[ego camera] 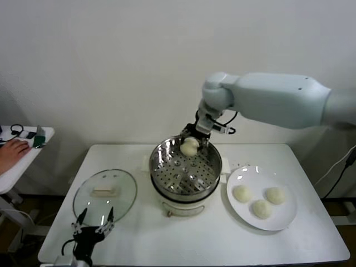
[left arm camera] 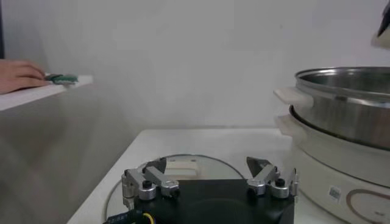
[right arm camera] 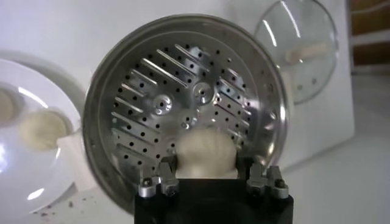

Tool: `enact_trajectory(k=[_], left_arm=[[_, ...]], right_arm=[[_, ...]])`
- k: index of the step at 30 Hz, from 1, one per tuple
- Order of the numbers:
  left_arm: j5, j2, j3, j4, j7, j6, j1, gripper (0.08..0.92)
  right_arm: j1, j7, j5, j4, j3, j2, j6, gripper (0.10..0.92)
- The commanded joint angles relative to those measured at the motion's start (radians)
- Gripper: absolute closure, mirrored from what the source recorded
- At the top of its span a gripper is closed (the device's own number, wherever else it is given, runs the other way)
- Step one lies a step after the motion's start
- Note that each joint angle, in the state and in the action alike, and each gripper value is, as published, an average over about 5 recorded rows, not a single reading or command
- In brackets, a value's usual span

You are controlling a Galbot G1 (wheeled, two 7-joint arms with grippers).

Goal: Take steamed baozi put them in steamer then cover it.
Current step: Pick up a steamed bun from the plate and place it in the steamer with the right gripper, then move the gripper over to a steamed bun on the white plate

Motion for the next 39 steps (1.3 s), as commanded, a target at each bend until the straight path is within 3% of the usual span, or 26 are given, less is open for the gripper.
enact_trajectory(k=[1,16,22,26,30,34,39], left_arm=[[0.006,-0.001,0.005,0.008,-0.001,-0.004,0.0,0.177],[0.009,0.001,0.003,0.016,-0.003,-0.015,-0.006,0.177],[0.015,-0.002,0.007,0.019,-0.005,-0.016,-0.01,0.177],[0.023,-0.005,0.012,0.012,-0.003,-0.014,-0.008,0.177],[0.028,-0.004,0.014,0.005,0.002,-0.009,-0.001,0.177],[0.029,-0.001,0.014,0.006,0.005,-0.009,0.001,0.177],[0.028,0.004,0.017,0.013,0.006,-0.014,-0.008,0.177]], right_arm=[[-0.188,0.038,-0.231,-0.188,0.065,0.079,0.111,0.38],[-0.25,0.078,-0.281,-0.347,0.119,0.132,0.159,0.368],[-0.212,0.09,-0.229,-0.32,0.135,0.119,0.165,0.244],[-0.069,0.017,-0.037,-0.239,0.068,0.063,0.162,0.207],[0.128,-0.07,0.308,-0.172,-0.115,-0.024,0.1,0.203],[0.318,-0.111,0.678,-0.092,-0.351,-0.145,-0.171,0.202],[0.439,-0.067,0.804,0.024,-0.548,-0.33,-0.425,0.203]])
